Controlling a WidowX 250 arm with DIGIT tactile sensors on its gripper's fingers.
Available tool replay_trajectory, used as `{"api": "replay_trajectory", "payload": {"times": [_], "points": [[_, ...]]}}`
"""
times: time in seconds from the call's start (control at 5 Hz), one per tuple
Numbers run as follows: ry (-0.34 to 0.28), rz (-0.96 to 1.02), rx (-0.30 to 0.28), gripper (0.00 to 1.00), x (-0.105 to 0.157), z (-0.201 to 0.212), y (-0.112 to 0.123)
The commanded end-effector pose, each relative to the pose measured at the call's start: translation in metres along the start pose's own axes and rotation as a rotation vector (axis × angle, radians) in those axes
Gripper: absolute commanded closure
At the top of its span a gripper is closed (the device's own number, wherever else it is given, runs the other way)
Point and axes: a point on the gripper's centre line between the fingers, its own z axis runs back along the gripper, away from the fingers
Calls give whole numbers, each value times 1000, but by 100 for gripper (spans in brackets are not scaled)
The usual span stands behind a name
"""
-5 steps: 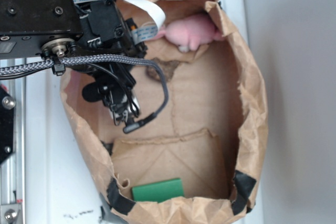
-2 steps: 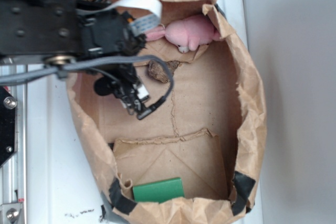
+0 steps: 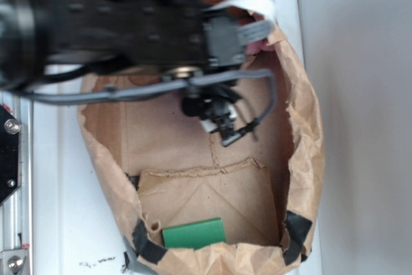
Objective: Grab the pink bunny.
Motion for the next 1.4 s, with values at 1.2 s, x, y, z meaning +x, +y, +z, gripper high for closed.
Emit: {"api": "replay_trajectory", "payload": {"times": [1.2], "points": [[-129, 52, 96, 0, 49, -15, 27]]}}
